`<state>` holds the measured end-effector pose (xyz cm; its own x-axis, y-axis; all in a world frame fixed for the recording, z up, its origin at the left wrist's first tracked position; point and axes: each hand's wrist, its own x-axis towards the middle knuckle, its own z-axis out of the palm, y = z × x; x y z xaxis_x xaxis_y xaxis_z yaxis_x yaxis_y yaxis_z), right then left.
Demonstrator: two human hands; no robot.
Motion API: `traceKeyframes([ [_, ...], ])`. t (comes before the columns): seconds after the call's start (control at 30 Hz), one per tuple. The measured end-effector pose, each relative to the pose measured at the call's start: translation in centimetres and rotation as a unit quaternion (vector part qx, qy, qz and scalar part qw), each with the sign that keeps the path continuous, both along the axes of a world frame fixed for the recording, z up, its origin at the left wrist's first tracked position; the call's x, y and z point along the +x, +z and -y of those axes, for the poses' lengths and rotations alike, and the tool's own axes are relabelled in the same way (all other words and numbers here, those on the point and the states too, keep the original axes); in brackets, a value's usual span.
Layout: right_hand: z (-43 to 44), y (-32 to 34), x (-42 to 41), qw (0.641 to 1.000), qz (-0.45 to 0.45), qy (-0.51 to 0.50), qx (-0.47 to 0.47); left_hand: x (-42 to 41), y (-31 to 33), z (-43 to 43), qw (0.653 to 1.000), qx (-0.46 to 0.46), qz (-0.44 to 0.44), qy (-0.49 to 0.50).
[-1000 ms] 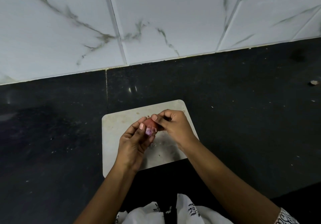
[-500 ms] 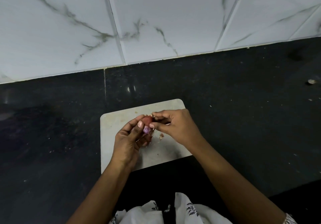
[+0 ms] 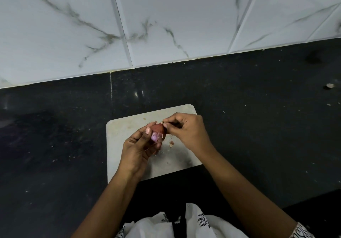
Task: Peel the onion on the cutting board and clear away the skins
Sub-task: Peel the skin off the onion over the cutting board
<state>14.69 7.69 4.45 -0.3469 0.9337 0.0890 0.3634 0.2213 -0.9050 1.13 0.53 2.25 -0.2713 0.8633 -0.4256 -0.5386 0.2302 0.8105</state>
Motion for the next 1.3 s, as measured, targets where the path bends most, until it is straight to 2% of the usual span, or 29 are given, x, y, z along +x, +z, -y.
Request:
traceKeyframes([
  [0.13, 0.0, 0.5, 0.4, 0.997, 0.007, 0.036, -0.072, -0.3, -0.1, -0.1, 1.0, 0.017, 0.013, -0.009],
  [0.27, 0.0, 1.0, 0.3, 0.997, 0.048, 0.04, -0.048, -0.2, -0.1, -0.2, 0.999, 0.024, 0.012, -0.021],
  [0.43, -0.1, 0.8, 0.2, 0.997, 0.022, 0.031, -0.068, -0.7, -0.4, -0.1, 0.999, 0.032, -0.006, -0.03],
  [0.63, -0.1, 0.4, 0.1, 0.999, 0.008, 0.008, -0.048, -0.7, -0.8, -0.1, 0.999, 0.018, 0.013, -0.026],
  [0.83, 0.2, -0.6, -0.4, 0.999, 0.027, -0.026, -0.007, -0.3, -1.3, -0.1, 0.997, 0.014, 0.07, -0.015],
  [0.9, 0.2, -0.9, -0.5, 0.999, 0.008, -0.029, -0.044, -0.3, -1.3, 0.0, 0.995, 0.021, 0.1, -0.013],
  [1.03, 0.5, -0.8, -0.5, 0.978, -0.078, -0.011, -0.194, -0.2, -1.3, 0.1, 0.991, 0.027, 0.128, -0.011],
  [1.2, 0.4, -0.4, -0.8, 0.951, -0.132, -0.024, -0.278, 0.1, -1.6, 0.3, 0.995, 0.047, 0.087, -0.018],
  [1.3, 0.0, -0.1, -0.6, 0.953, -0.097, -0.004, -0.288, 0.0, -2.1, 0.4, 0.997, 0.049, 0.057, -0.012],
])
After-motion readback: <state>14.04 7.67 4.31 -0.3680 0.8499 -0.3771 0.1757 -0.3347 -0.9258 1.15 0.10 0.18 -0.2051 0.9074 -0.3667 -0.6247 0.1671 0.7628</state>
